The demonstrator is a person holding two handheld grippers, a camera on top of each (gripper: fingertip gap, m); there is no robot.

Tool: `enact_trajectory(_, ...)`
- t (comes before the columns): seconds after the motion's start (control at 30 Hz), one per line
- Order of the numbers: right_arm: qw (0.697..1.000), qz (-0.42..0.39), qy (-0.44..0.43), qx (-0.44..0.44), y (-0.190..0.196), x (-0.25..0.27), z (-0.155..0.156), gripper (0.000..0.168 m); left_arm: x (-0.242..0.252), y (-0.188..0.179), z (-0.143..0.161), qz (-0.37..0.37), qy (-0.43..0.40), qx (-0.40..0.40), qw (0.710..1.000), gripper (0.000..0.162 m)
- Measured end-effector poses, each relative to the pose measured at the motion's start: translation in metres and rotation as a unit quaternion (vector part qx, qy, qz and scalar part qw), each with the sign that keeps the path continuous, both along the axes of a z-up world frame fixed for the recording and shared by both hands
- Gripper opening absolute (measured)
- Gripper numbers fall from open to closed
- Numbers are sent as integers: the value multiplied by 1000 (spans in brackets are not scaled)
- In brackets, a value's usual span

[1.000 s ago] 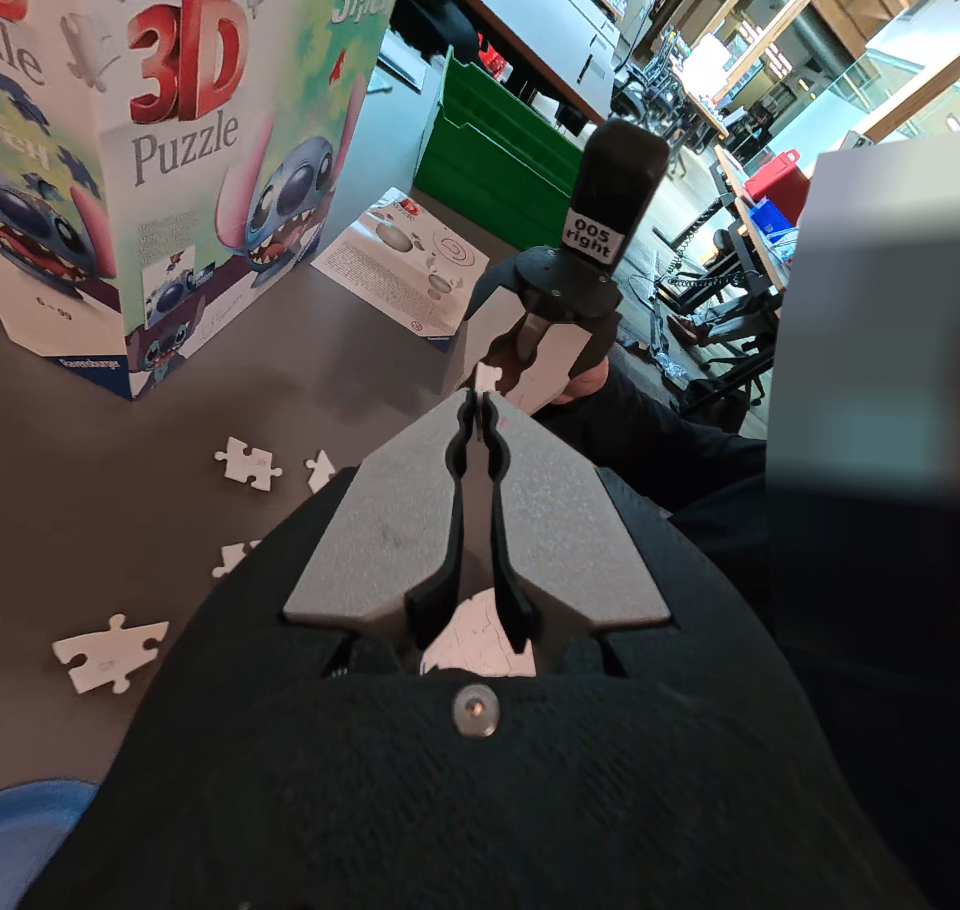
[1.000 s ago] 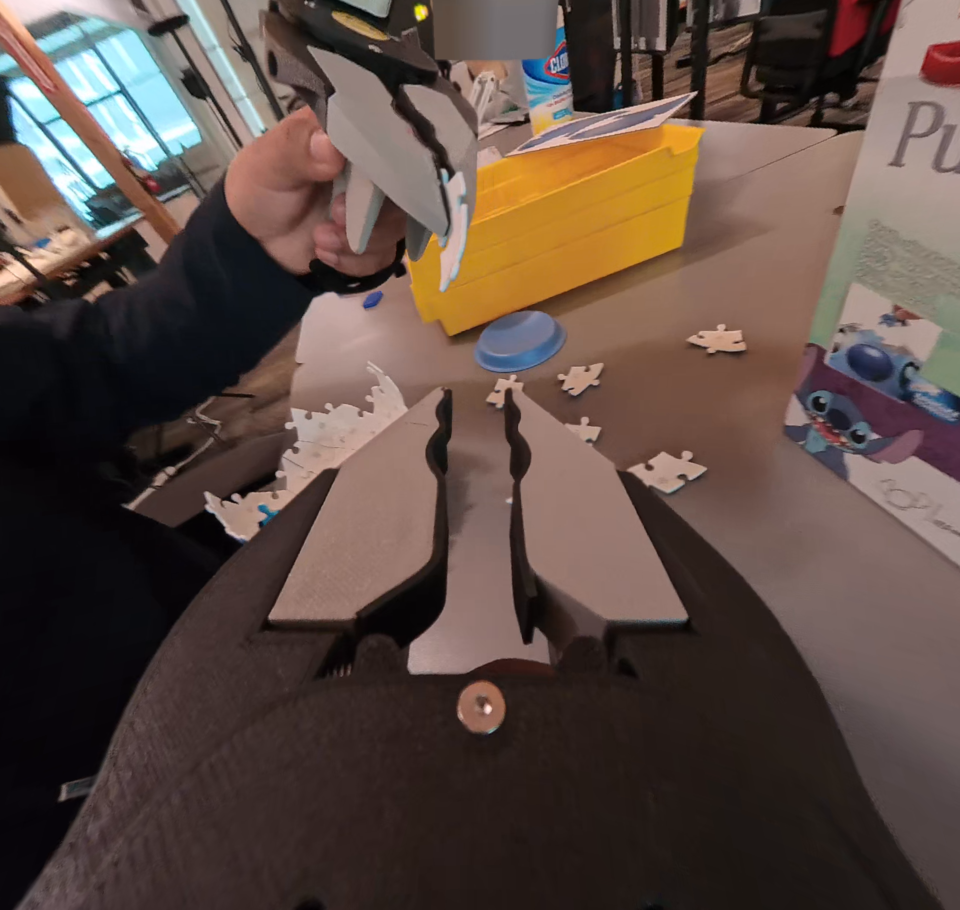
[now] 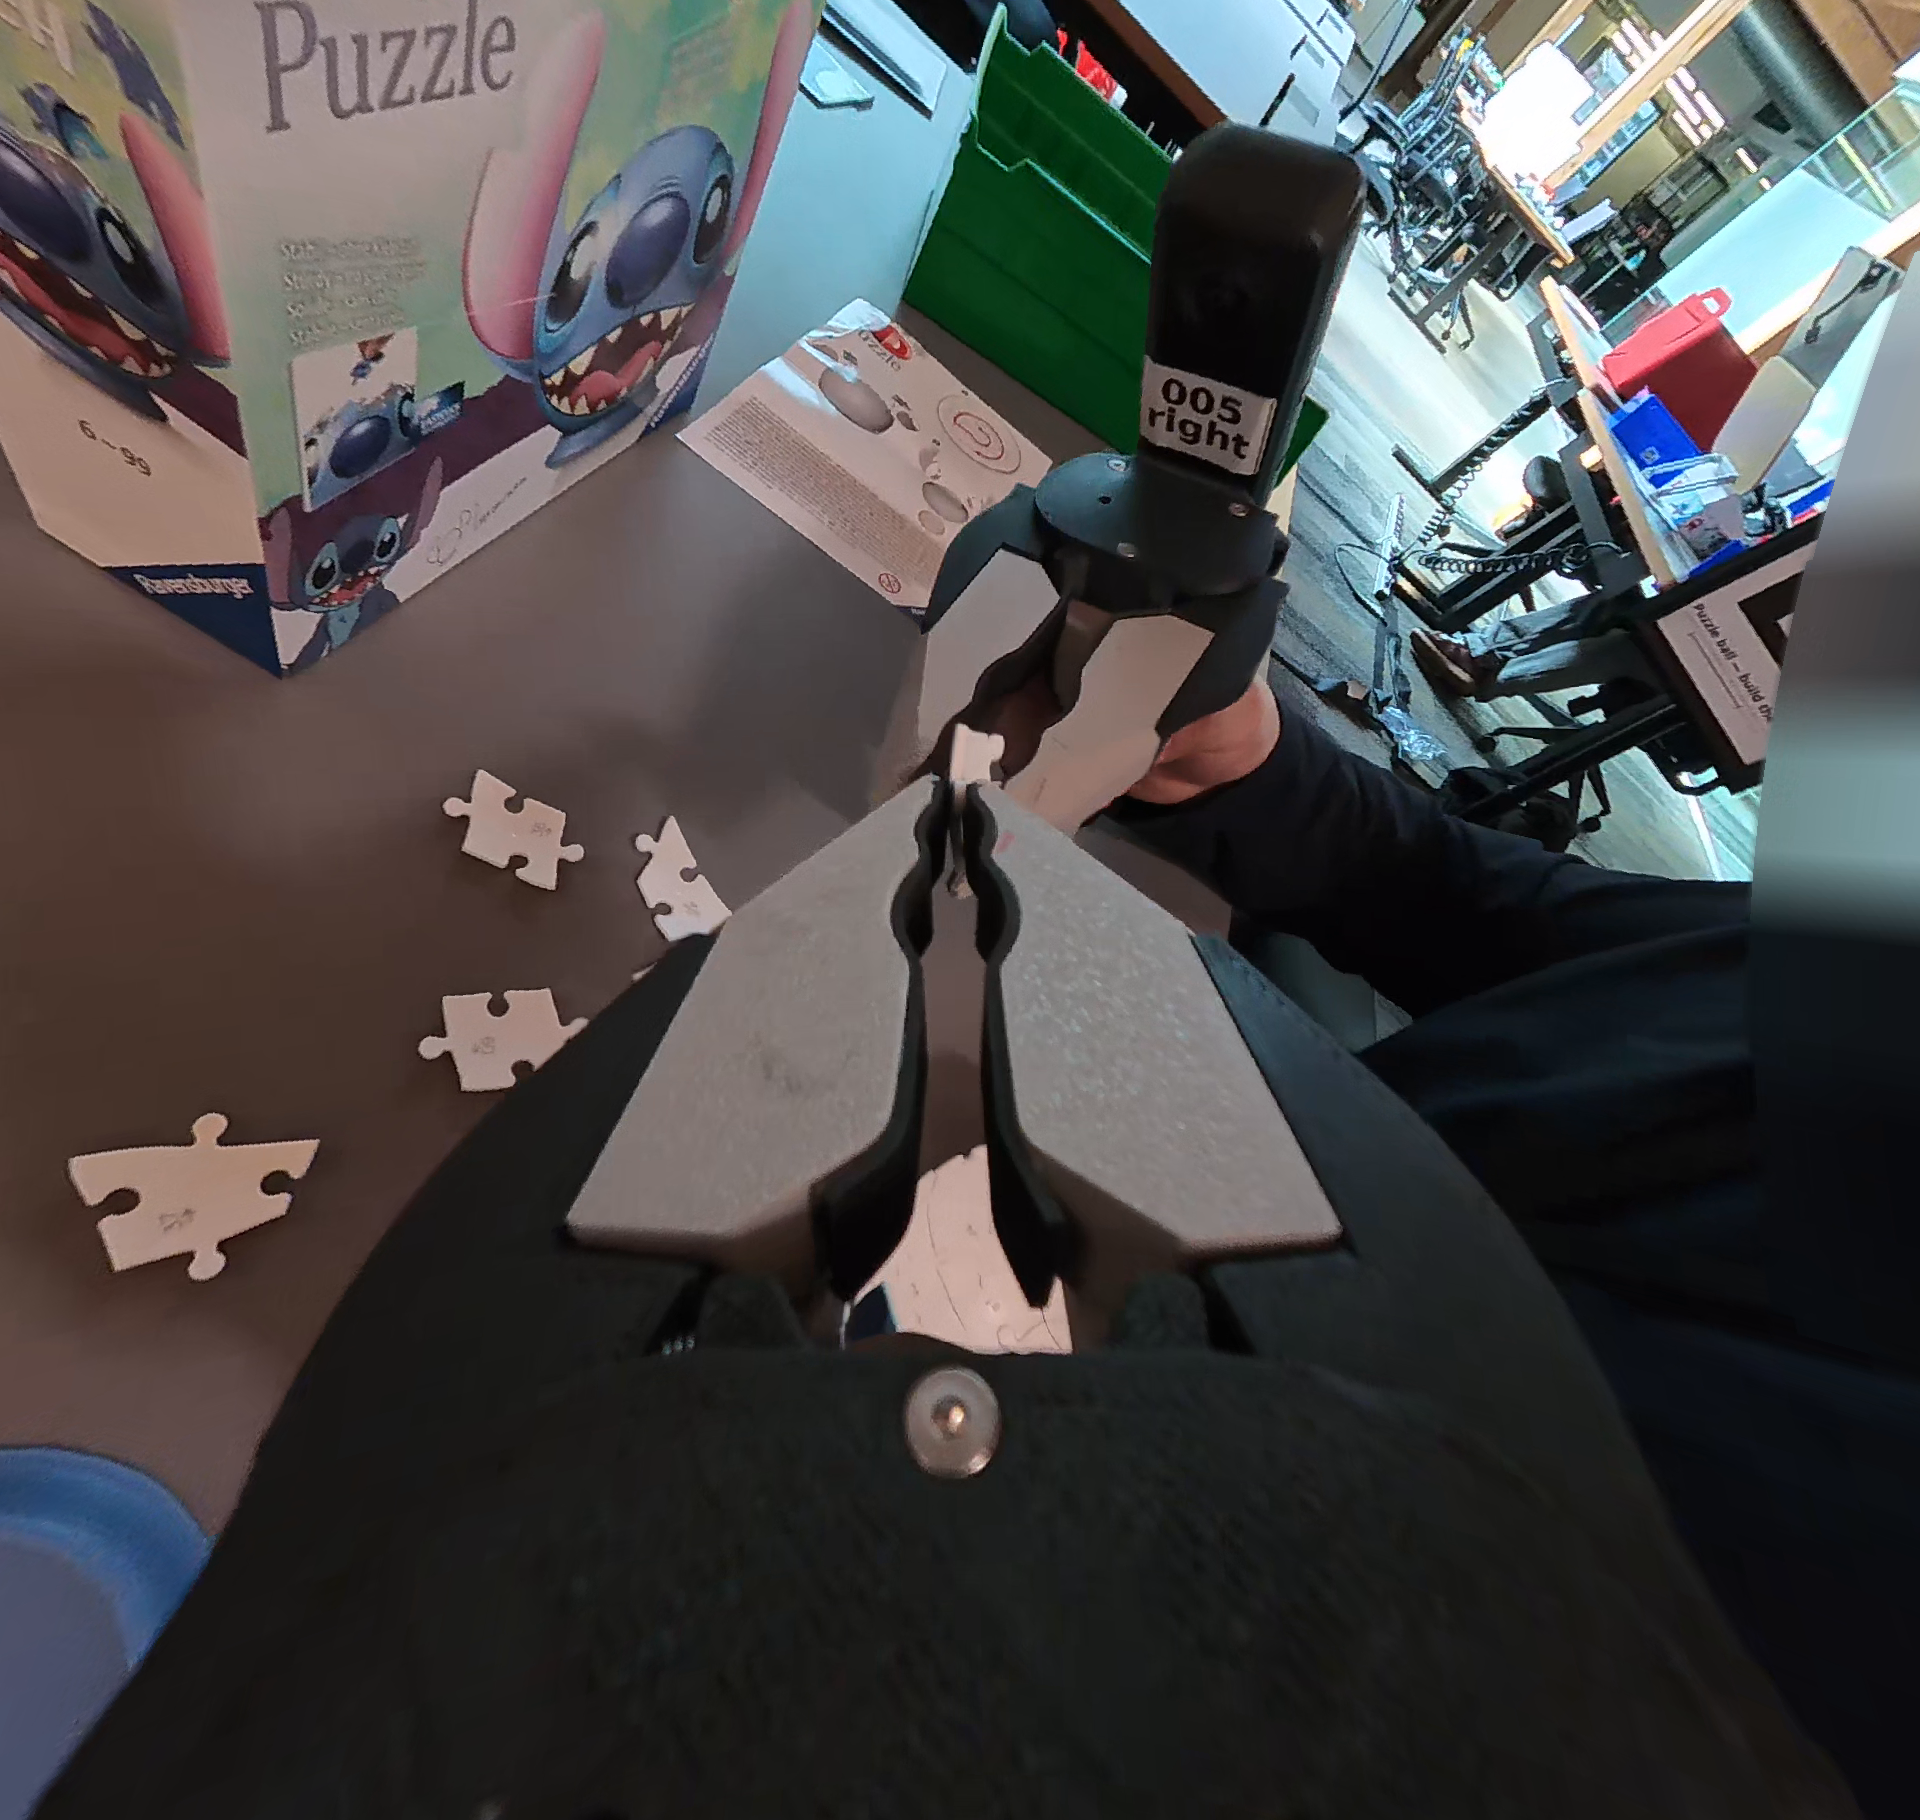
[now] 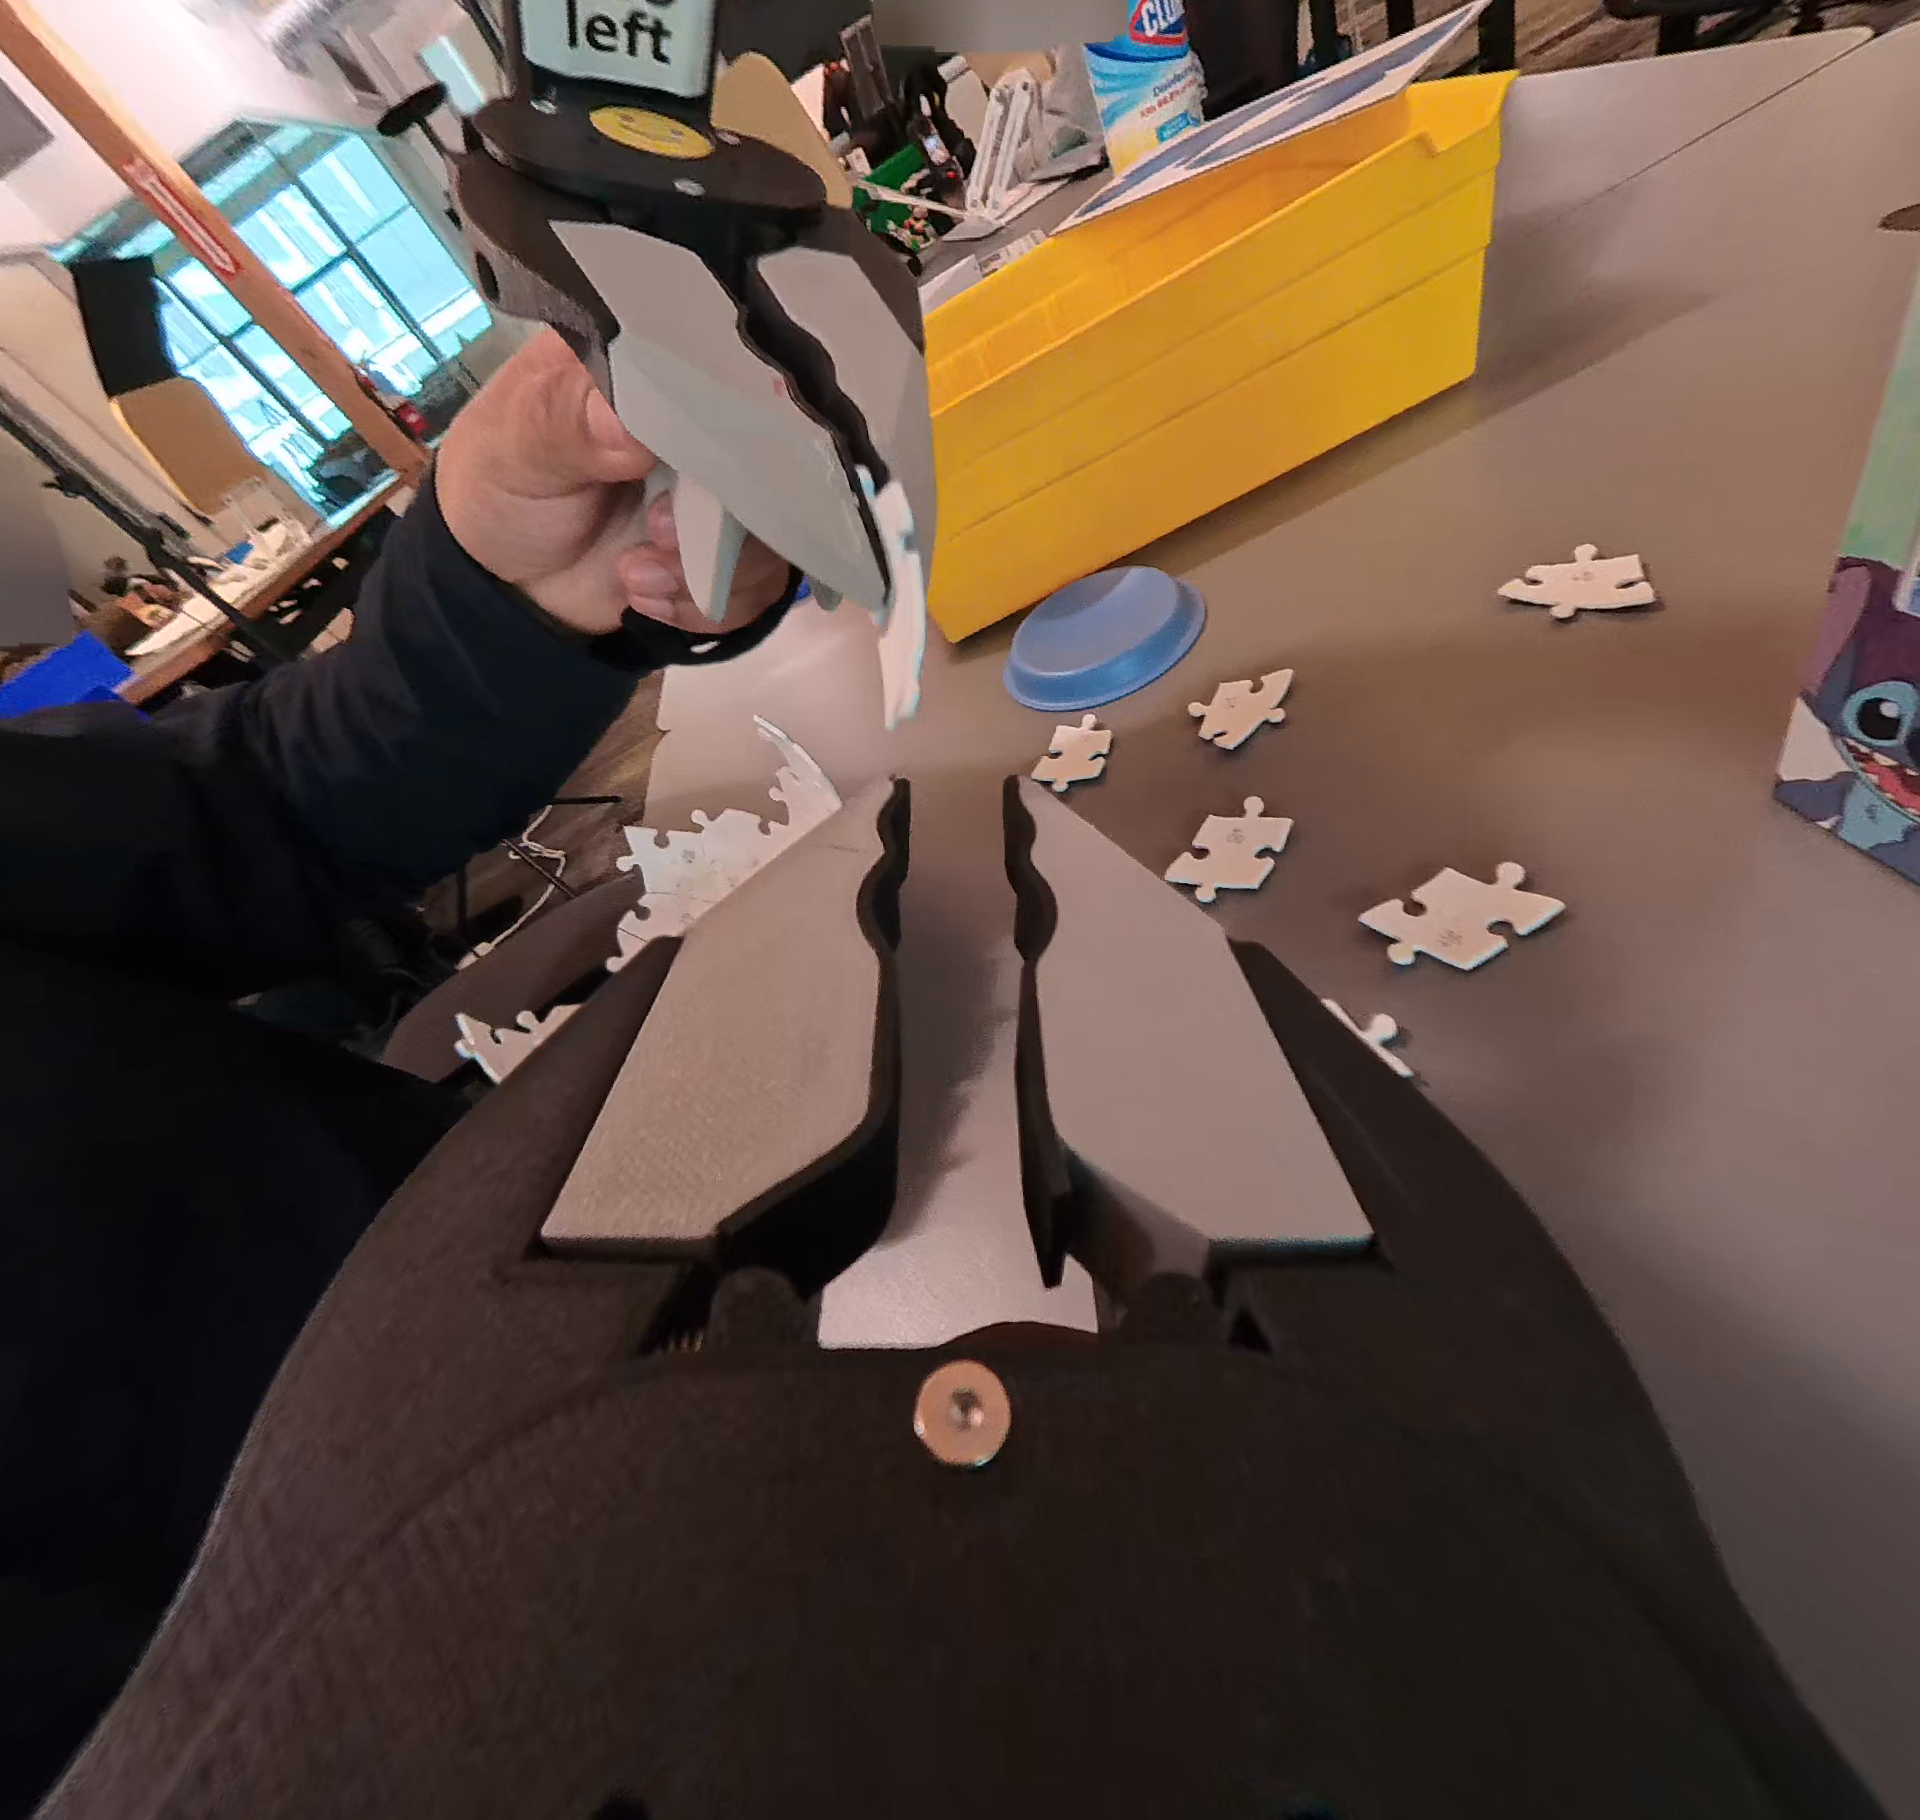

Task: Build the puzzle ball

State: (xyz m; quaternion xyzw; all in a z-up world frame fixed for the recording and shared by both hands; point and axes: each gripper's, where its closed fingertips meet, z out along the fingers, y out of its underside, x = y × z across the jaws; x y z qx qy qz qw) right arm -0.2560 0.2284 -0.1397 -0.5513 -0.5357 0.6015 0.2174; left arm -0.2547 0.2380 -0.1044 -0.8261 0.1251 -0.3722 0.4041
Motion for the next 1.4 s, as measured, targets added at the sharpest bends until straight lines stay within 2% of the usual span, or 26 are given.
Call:
enact_trajectory(0.07,1000,5,4,-3,-3,-1,2,14,4,-1,-4,-8,-1,-6,1000,0)
enact_trajectory(0.2,1000,-2,12,25,-2,0,3,1,2,3,-9,-2,-5,-8,1000,0)
enact_trajectory(0.3,1000,0,19,14,-2,1,7,5,2,3,-11,-4,-9,-10,1000,0)
enact_trajectory(0.53,999,-9,34,-6,5,3,13,0,6,1,-15,-17,-16,-20,1000,0)
enact_trajectory(0.73,999,-26,29,28,8,2,11,0,5,-4,-26,-21,32,-33,999,1)
enact_trajectory(0.87,999,-26,32,22,10,5,13,0,5,-15,-27,-45,37,-50,997,7)
enact_trajectory(1.0,999,-27,27,28,11,6,11,0,4,-21,-30,-53,45,-55,996,5)
enact_trajectory(1.4,996,-16,-17,89,4,3,-8,0,-8,-15,-36,-35,97,-45,994,9)
